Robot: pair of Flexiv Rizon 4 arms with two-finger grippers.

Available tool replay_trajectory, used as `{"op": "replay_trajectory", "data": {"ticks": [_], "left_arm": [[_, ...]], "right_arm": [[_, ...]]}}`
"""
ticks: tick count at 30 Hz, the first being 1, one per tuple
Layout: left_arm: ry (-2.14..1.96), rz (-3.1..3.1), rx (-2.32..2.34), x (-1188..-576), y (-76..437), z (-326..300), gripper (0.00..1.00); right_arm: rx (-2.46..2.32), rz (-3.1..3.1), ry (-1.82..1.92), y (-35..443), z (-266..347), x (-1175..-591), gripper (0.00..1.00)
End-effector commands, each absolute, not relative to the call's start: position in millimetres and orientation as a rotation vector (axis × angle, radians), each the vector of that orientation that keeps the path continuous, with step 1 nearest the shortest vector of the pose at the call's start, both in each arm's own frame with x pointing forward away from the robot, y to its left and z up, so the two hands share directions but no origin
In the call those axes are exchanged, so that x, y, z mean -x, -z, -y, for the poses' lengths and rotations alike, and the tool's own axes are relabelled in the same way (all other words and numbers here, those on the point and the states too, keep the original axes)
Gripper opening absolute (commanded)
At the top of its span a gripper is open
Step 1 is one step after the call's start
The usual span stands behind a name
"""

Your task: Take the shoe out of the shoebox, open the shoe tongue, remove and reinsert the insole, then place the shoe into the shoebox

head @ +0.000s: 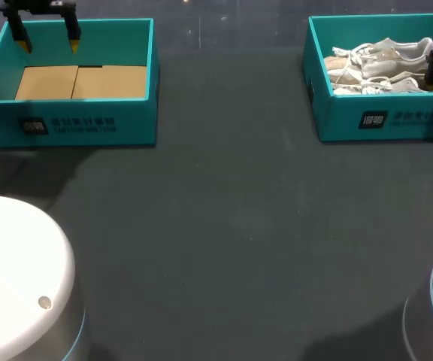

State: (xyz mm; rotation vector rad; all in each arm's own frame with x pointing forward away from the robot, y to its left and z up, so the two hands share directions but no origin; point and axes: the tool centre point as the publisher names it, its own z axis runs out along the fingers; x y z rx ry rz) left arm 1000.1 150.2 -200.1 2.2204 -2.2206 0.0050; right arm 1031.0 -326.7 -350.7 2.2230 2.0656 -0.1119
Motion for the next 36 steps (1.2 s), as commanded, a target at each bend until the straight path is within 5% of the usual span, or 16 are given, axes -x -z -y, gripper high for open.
{"op": "replay_trajectory", "data": {"ticks": [1, 7, 10, 20, 24, 36], "left_arm": [[-0.003, 2.221, -2.221, -1000.1, 200.1, -150.1, 1.0], [-0.003, 2.221, -2.221, -1000.1, 200.1, -150.1, 1.0], [-0.003, 2.221, -2.221, -1000.1, 200.1, -150.1, 1.0], [-0.003, 2.221, -2.221, -1000.1, 200.1, -150.1, 1.0], [-0.003, 2.221, -2.221, -1000.1, 200.1, -150.1, 1.0], [-0.003, 2.221, -2.221, -1000.1, 200.1, -150.1, 1.0]], "right_arm": [[-2.225, -2.07, 0.115, 355.1, 327.1, -1033.7, 0.79], [-2.235, -2.071, 0.12, 359.8, 326.4, -1034.1, 0.69], [-2.236, -2.075, 0.12, 359.3, 322.4, -1033.4, 0.5], [-2.209, -2.08, 0.133, 358.7, 315.7, -1033.9, 0.36], [-2.209, -2.071, 0.138, 358.4, 315.7, -1034.5, 0.0], [-2.241, -2.008, 0.101, 345.0, 321.2, -1034.3, 0.0]]}}
